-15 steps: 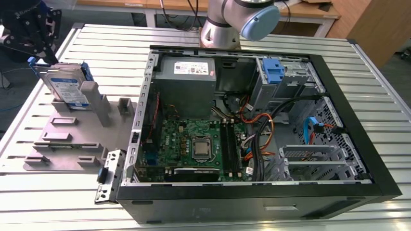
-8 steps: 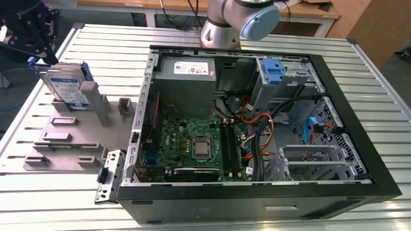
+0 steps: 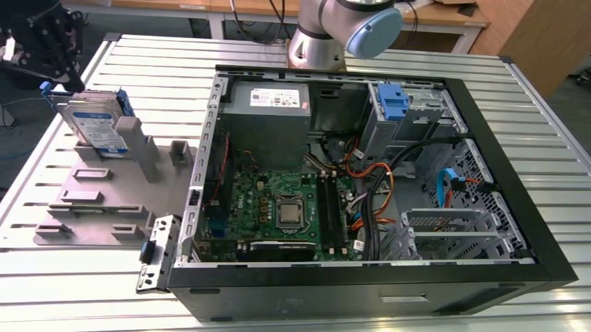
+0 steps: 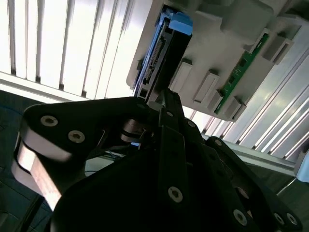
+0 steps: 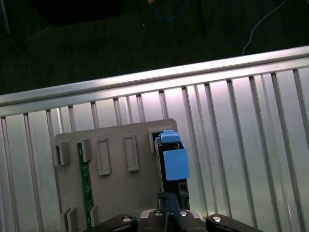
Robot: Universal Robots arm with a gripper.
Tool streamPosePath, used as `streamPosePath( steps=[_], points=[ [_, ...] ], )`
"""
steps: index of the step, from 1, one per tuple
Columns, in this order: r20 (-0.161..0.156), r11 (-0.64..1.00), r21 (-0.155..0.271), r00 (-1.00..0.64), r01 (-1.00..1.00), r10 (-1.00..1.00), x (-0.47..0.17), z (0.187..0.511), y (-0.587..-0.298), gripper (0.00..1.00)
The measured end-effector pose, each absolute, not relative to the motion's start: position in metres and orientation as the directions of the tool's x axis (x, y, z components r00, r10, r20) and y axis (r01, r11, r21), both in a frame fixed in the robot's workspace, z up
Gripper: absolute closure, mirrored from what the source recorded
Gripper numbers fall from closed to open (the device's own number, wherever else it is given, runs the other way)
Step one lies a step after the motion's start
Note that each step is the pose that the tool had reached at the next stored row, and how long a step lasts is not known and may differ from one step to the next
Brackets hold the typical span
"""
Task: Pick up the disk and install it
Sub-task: 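Pick up the disk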
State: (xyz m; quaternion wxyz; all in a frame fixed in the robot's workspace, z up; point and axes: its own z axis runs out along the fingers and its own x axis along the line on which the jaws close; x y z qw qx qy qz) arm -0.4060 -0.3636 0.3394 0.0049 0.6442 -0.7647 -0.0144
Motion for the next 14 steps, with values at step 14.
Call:
streamPosePath(
  steps=[14],
  points=[
    [-0.062,0.096,0.033,-0.098,-0.995,-0.993,-0.4059,0.3373,-0.3637,0.89]
  ],
)
